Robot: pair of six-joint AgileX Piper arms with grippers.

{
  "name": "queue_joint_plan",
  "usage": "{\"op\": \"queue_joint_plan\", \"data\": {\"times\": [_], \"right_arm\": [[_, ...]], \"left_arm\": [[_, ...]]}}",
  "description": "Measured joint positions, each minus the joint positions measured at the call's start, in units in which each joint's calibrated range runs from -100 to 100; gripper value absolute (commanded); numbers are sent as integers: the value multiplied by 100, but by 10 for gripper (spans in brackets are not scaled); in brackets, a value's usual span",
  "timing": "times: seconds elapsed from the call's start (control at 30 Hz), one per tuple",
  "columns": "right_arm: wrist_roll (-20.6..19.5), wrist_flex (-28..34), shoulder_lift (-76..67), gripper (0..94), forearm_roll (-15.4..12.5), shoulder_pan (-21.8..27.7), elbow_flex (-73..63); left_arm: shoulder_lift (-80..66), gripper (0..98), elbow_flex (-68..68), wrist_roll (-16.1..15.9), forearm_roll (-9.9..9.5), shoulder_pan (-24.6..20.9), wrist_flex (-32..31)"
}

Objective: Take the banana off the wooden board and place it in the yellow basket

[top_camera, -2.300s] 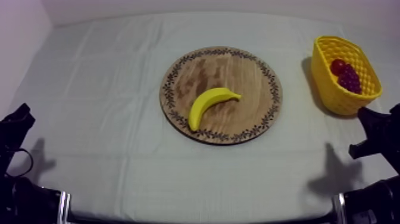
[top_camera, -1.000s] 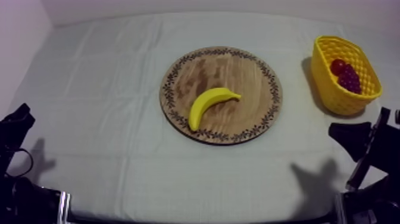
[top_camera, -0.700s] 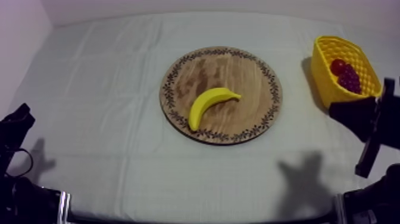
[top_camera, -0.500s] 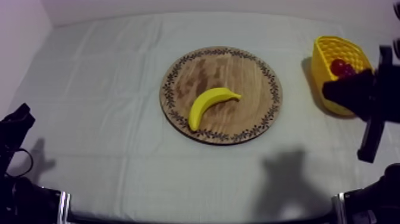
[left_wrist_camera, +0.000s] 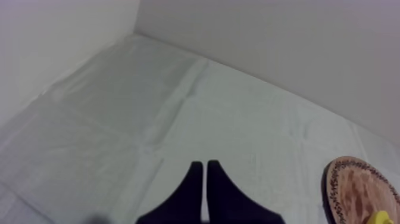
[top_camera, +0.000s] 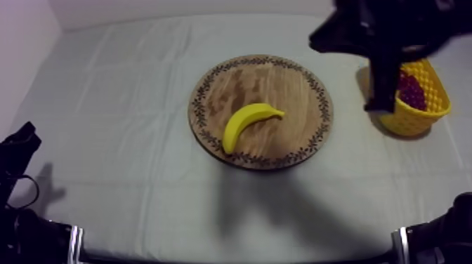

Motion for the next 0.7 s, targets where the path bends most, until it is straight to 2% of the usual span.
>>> {"op": "queue_joint_plan", "data": {"times": [0.3,0.7], "right_arm": [[1424,817,1523,79,-318,258,-1614],[3108,1737,2625,143,-619,392,-3398]], "left_arm": [[0,1,0,0,0,0,0],[0,1,0,0,0,0,0]]}}
